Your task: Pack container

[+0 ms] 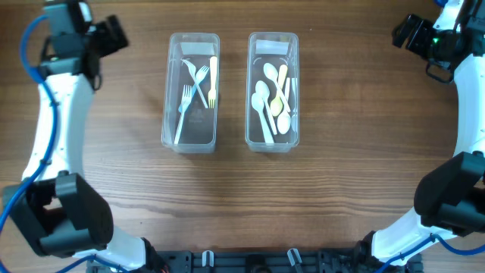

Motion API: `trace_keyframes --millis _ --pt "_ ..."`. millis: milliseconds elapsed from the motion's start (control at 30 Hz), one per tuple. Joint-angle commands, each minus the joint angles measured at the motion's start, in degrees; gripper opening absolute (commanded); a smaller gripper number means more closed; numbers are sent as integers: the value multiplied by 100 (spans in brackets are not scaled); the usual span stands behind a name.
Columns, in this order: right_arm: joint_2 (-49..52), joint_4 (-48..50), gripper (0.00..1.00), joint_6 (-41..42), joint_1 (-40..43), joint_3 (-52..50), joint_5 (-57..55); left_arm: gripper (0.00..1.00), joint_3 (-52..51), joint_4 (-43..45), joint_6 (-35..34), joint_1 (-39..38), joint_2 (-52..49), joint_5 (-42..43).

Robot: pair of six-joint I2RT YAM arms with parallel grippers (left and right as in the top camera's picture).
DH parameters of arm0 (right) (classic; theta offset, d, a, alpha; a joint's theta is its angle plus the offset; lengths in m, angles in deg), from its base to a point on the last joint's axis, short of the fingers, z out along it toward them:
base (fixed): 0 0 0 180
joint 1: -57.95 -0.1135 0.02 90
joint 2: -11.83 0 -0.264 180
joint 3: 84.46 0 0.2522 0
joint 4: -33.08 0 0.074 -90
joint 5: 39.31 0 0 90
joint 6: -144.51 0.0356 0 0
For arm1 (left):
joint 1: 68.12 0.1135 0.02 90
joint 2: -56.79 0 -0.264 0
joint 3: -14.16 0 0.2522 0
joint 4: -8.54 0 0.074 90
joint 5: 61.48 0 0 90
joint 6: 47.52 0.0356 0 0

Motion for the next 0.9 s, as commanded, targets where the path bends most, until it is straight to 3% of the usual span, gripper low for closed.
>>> trace_keyframes --millis 0,567,733,867 --pt "-57 13 100 -63 4 20 -55 100 94 -72 7 162 107 -151" --pt "-59 11 100 -63 -13 15 -57 100 94 -542 7 188 105 -151" --pt "-1078 11 100 -63 -286 15 -59 100 94 -542 7 188 105 -151" --pt "-2380 11 100 -63 -1023 15 -57 100 94 -544 7 188 105 -151"
